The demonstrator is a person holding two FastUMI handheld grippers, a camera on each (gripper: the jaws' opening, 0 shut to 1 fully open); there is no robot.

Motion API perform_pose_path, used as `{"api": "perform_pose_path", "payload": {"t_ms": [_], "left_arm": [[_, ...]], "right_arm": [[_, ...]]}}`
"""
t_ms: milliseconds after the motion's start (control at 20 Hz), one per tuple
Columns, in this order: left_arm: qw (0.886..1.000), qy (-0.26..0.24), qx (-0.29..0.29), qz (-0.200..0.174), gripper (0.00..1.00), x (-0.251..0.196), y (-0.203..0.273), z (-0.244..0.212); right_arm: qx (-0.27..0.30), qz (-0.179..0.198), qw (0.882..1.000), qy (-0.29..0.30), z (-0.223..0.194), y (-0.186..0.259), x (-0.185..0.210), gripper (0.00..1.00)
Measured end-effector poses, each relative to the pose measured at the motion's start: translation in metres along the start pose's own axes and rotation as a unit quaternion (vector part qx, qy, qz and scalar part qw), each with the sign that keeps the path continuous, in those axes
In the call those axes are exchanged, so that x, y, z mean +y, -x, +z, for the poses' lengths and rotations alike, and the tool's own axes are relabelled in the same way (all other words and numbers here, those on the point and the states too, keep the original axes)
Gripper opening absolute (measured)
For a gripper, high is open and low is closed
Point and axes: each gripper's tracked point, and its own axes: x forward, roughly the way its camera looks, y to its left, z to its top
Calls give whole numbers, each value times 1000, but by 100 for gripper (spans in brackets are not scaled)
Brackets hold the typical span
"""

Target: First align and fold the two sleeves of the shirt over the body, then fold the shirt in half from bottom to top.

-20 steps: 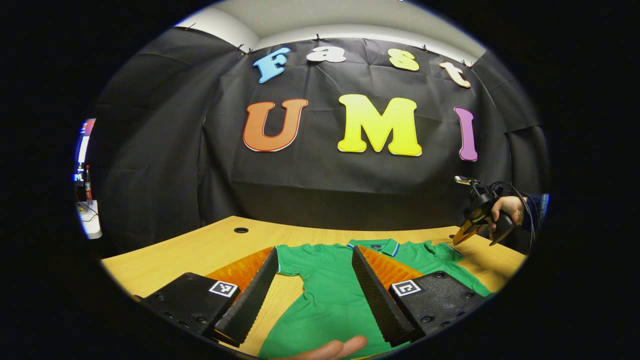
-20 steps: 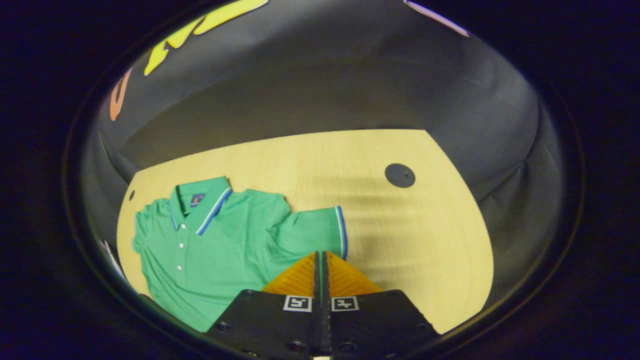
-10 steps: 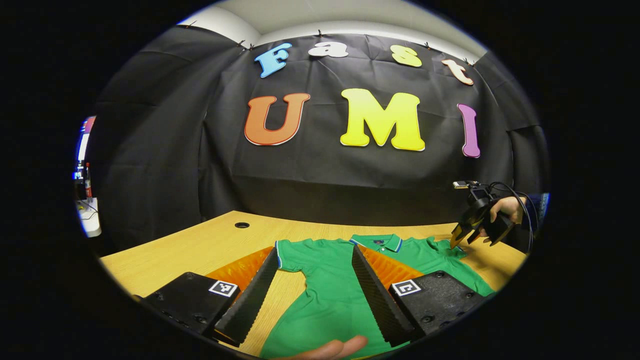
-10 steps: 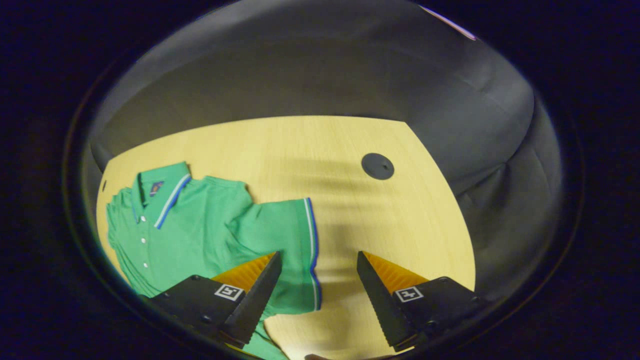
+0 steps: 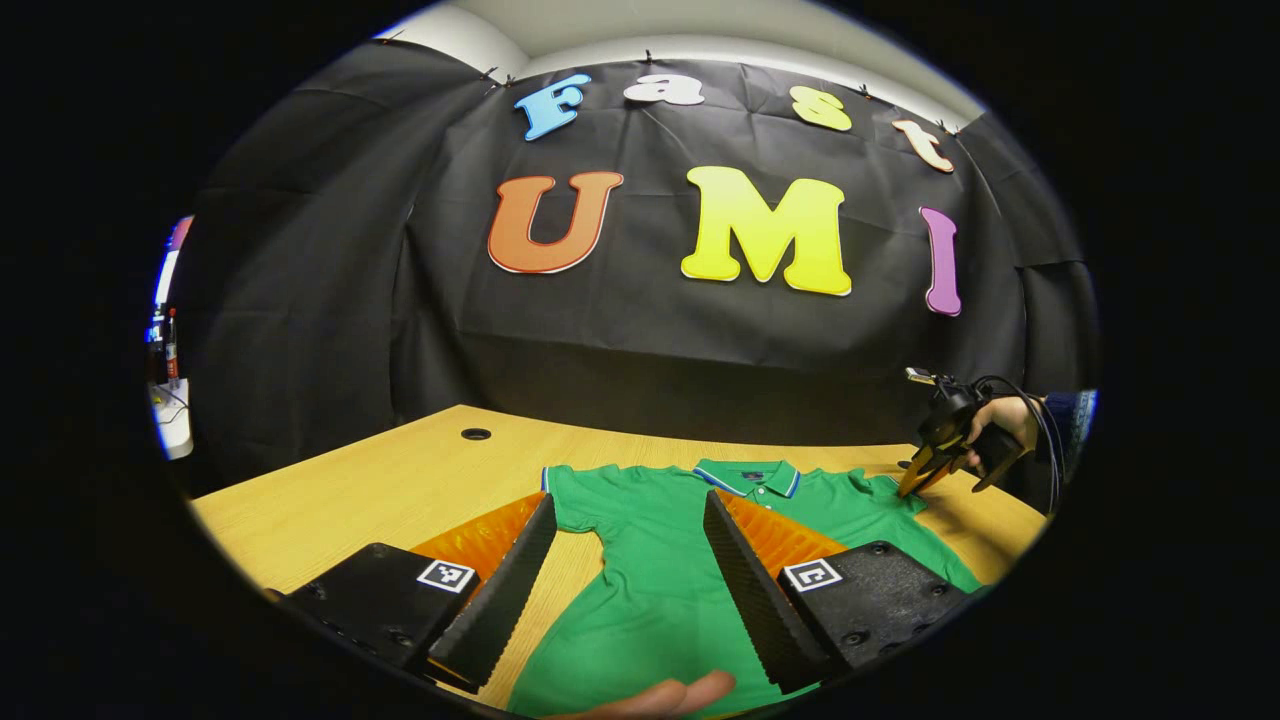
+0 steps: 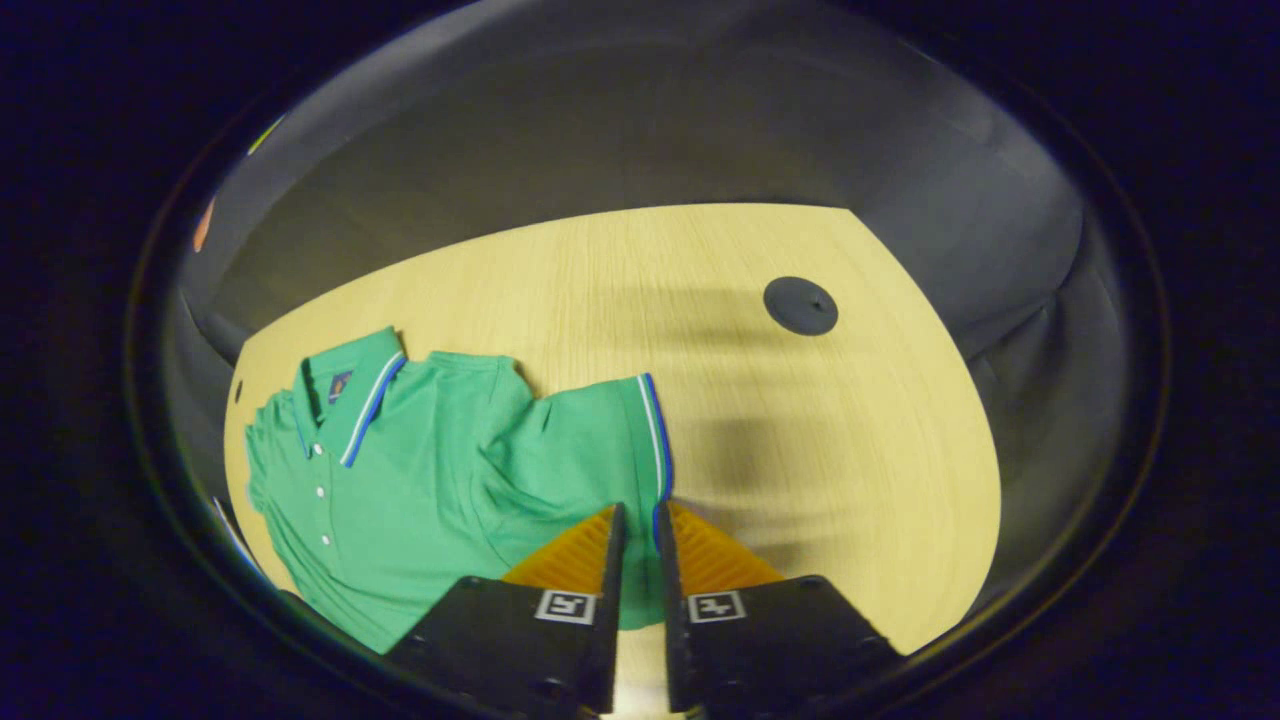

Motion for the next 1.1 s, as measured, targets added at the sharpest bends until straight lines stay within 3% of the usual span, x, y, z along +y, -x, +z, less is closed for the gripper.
{"api": "perform_pose_path", "payload": {"t_ms": [50, 350, 450, 600, 1100], "left_arm": [[1000, -2, 1, 1, 96, 1, 0, 0], [1000, -14, -14, 3, 96, 1, 5, 10], [1000, -14, -19, 2, 96, 1, 7, 13], [1000, -15, -21, 1, 96, 0, 8, 15], [1000, -19, -22, 13, 96, 17, 7, 19]], "right_arm": [[2, 4, 1000, -5, 0, 2, 0, 2], [-20, 29, 999, 13, 0, 21, 10, 0], [-38, 48, 998, 21, 5, 39, 28, 0], [-55, 47, 996, 47, 7, 54, 43, 0], [-41, 75, 991, 99, -35, 55, 147, 0]]}}
